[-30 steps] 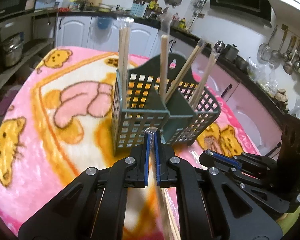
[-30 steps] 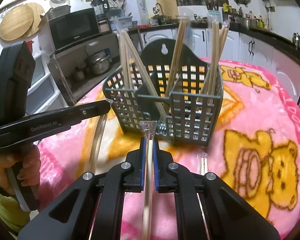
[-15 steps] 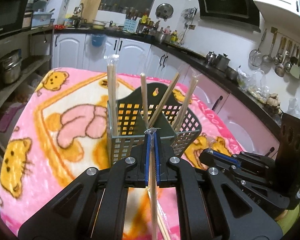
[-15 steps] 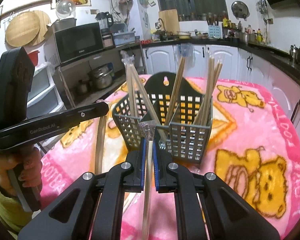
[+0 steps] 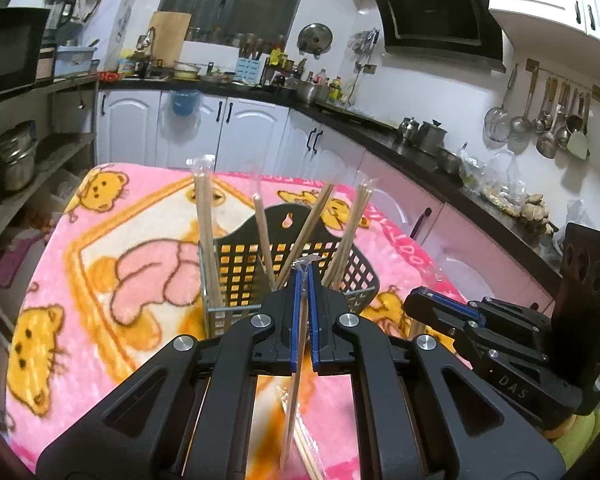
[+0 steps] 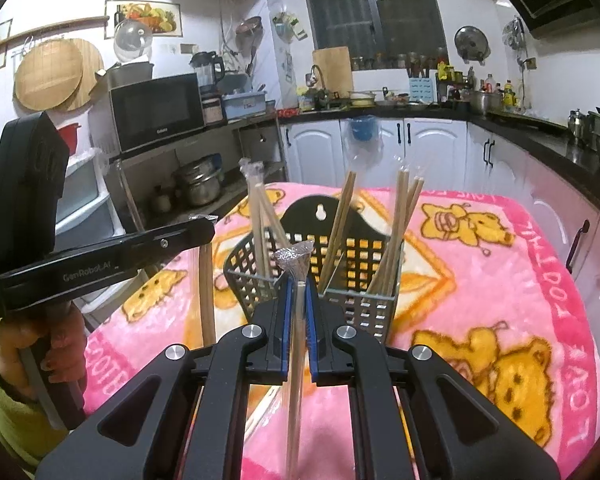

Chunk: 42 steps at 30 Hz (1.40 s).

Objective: Organize utensils
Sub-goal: 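Raise the chopstick in the left tool above the caddy while the right tool carries its own, then lower the left tool's chopstick into the caddy while the right tool lowers its own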

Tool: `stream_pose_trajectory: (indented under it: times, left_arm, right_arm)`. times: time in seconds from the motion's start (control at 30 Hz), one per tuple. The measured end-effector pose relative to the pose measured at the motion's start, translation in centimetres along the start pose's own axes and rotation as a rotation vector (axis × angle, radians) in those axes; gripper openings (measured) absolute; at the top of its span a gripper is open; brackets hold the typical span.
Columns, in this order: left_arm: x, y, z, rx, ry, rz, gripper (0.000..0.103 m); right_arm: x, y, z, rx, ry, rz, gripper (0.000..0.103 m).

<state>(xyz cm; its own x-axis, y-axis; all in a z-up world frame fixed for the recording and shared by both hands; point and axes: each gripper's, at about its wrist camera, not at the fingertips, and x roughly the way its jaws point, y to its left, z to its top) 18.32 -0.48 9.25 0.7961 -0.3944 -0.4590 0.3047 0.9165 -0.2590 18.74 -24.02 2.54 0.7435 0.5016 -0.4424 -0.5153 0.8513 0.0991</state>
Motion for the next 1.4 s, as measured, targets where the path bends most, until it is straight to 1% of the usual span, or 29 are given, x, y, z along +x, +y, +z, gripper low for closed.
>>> stream_pose_trajectory:
  times: [0.33, 0.67, 0.87, 1.4]
  left_arm:
    - [-0.5, -1.0, 1.3, 0.019, -0.037, -0.014, 0.002]
    - [-1.6, -1.8, 3.9, 0.033, -0.111, -0.019, 0.002]
    - [-2.3, -2.2, 5.2, 0.022, -0.158, -0.040, 0.002]
    - [-2.7, -3.7, 8.1, 0.043, -0.240, -0.050, 0.002]
  right_arm:
    - [-1.1, -0.4, 1.3, 0.000, -0.059, -0.015, 0.007]
    - [-2.4, -0.6, 3.2, -0.007, -0.127, -0.025, 0.007]
    - [-3.5, -0.6, 4.6, -0.018, -0.178, -0.029, 0.007]
    - [-5.4, -0.4, 8.2, -0.044, -0.296, -0.048, 0.007]
